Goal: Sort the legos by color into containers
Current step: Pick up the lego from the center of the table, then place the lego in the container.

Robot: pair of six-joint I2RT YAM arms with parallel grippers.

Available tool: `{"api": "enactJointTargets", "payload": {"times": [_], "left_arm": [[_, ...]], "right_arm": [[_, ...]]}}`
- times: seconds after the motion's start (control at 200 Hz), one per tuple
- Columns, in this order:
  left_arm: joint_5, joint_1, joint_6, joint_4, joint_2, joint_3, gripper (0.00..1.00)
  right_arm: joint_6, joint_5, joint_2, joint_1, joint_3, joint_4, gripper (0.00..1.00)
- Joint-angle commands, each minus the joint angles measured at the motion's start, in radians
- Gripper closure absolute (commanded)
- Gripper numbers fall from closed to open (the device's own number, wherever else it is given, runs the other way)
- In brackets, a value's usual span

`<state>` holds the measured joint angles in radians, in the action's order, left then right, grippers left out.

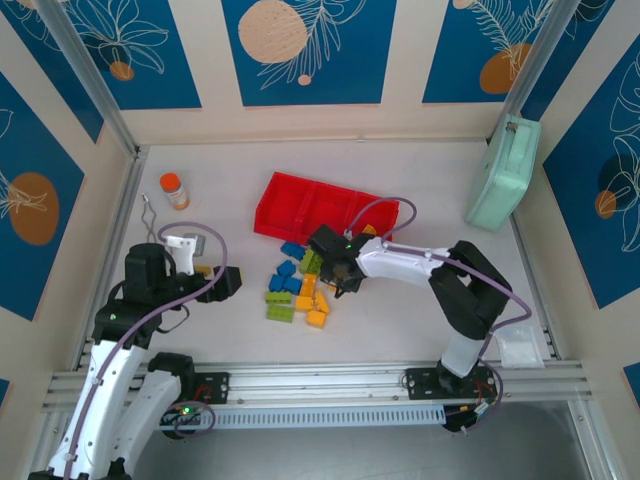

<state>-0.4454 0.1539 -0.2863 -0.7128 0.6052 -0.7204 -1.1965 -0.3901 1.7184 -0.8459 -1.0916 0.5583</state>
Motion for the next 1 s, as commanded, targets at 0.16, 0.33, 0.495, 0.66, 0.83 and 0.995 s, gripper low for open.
{"api": "enactJointTargets", "payload": {"times": [0.16,0.33,0.495,0.66,0.83,0.995], "left_arm": [[-0.071,0.01,0.021,0.032,-0.002,0.013,0.01],[-0.106,0.011,0.025,0.038,0.001,0.015,0.01],[-0.115,0.012,0.025,0.04,0.005,0.015,0.01],[-0.11,0.013,0.026,0.038,0.006,0.015,0.01],[-0.109,0.018,0.025,0.038,0.007,0.015,0.01],[-0.107,0.021,0.026,0.038,0.007,0.014,0.01]], "right_arm": [[0.34,-0.043,-0.277,0.06,-0.069,-0.001,0.75],[0.548,0.069,-0.292,0.269,-0.093,-0.056,0.75],[0.648,0.23,-0.22,0.437,-0.114,-0.127,0.75],[0.691,0.335,-0.118,0.523,-0.124,-0.206,0.74],[0.696,0.398,-0.024,0.554,-0.145,-0.263,0.72],[0.68,0.427,0.033,0.577,-0.143,-0.305,0.67]]}}
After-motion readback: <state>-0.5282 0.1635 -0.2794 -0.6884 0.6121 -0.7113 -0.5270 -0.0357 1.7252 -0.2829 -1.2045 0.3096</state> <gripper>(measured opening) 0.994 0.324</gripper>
